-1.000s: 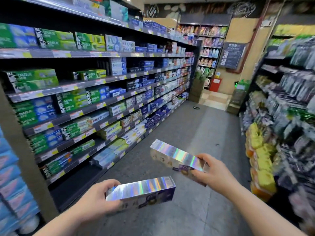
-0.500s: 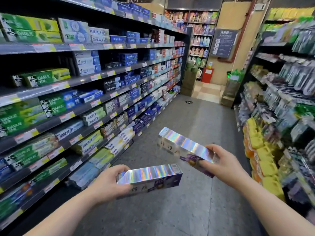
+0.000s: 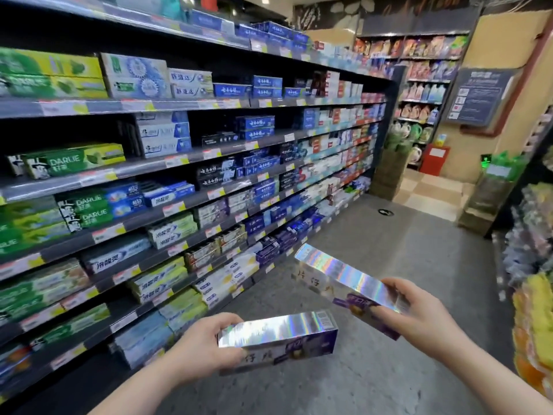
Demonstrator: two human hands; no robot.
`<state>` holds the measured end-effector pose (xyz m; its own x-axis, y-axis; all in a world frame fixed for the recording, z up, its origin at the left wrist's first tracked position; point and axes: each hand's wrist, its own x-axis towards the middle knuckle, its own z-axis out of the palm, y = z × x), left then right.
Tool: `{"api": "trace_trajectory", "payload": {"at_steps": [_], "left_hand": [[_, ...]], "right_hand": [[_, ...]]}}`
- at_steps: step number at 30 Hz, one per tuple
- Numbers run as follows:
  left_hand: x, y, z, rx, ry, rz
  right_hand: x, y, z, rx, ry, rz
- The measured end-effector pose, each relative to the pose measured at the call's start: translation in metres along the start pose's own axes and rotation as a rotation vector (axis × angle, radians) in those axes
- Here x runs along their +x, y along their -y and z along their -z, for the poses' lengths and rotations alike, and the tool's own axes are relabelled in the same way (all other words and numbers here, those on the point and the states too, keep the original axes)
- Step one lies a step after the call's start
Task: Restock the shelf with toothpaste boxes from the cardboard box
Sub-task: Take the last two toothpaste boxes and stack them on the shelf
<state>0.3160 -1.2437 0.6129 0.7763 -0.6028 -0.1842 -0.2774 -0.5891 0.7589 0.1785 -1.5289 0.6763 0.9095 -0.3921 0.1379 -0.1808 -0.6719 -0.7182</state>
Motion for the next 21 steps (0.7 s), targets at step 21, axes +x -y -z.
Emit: {"api": "trace_trajectory", "payload": {"at_steps": [21], "left_hand": [[0.207, 0.02, 0.032, -0.022, -0.199, 0.212]], "right_hand": [[0.325, -0.063, -0.047, -0.06, 0.271, 0.243]]}}
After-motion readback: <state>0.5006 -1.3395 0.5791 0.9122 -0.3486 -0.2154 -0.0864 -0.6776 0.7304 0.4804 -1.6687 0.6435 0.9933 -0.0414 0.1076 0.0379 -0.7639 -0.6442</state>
